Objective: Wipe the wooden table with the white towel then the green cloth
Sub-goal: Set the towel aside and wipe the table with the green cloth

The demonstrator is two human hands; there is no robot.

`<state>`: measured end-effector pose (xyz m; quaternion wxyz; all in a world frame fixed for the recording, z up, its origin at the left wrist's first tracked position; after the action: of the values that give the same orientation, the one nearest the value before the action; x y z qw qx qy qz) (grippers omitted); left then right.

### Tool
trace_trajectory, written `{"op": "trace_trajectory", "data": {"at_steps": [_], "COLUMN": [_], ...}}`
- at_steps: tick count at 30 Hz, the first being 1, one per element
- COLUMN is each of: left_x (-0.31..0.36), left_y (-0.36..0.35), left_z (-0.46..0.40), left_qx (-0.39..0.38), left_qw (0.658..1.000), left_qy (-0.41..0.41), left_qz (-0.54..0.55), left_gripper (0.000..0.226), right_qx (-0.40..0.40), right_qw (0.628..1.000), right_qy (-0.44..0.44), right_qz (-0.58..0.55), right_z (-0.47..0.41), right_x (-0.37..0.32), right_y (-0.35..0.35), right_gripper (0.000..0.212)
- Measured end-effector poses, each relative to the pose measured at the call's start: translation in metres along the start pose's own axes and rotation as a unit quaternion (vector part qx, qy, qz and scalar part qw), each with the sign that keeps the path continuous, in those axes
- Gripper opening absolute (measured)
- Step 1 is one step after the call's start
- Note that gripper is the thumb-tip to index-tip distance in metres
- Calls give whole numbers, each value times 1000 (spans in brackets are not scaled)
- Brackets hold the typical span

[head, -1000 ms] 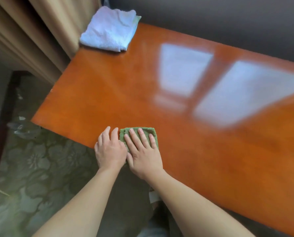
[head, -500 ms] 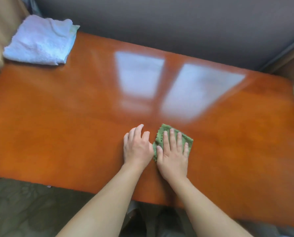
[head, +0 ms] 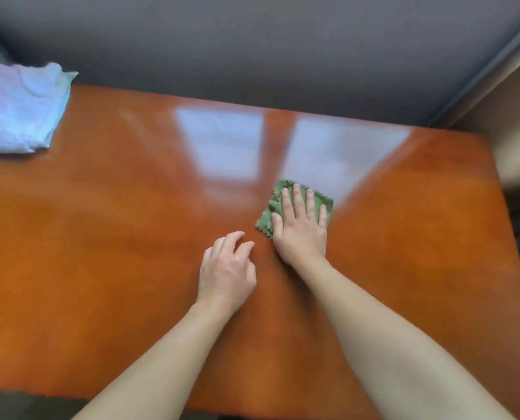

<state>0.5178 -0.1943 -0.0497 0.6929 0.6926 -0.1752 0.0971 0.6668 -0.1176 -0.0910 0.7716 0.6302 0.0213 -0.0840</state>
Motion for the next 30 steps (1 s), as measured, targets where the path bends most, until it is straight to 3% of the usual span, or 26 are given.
{"op": "trace_trajectory", "data": {"at_steps": [4,6,8,16,24,27,30], "left_x": [1,9,18,36,37,66,77], "left_y": [0,0,-3,-14,-16,-22,-30], "left_z": [-26,-44,-58,-73,-90,-102,-103], "left_qx": [19,32,34,38,27,12,-26], "left_qw": [999,999,998,997,991,998,997], "left_qy": [35,43,48,67,127,59,67], "left_qz": [2,10,13,-18,-15,-23,9], "left_gripper": [35,40,44,36,33,36,34], "right_qx": [3,-12,-1,-38,-31,-19,-15], "right_qw": [986,973,970,996,996,999,995], "right_qy": [163,228,239,75,84,1,-101], "right_qz": [22,22,33,13,9,29,5], "right_z": [92,88,53,-120,-2,-44,-94], "right_x": [7,21,24,9,71,118,144], "right_y": [-11,-11,-7,32,16,29,47], "right_gripper": [61,59,59,63,63,64,62]}}
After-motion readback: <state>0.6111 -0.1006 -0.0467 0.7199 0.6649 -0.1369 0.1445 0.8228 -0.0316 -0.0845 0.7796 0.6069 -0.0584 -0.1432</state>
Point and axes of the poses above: each hand's wrist, its own z-axis away from the middle knuckle, its own y-axis out of the back of the hand, x = y × z, the point moved 4 cm from there along -z, towards the middle knuckle, and after that the axes turned 4 degrees about -y, right-handed, at the moved point
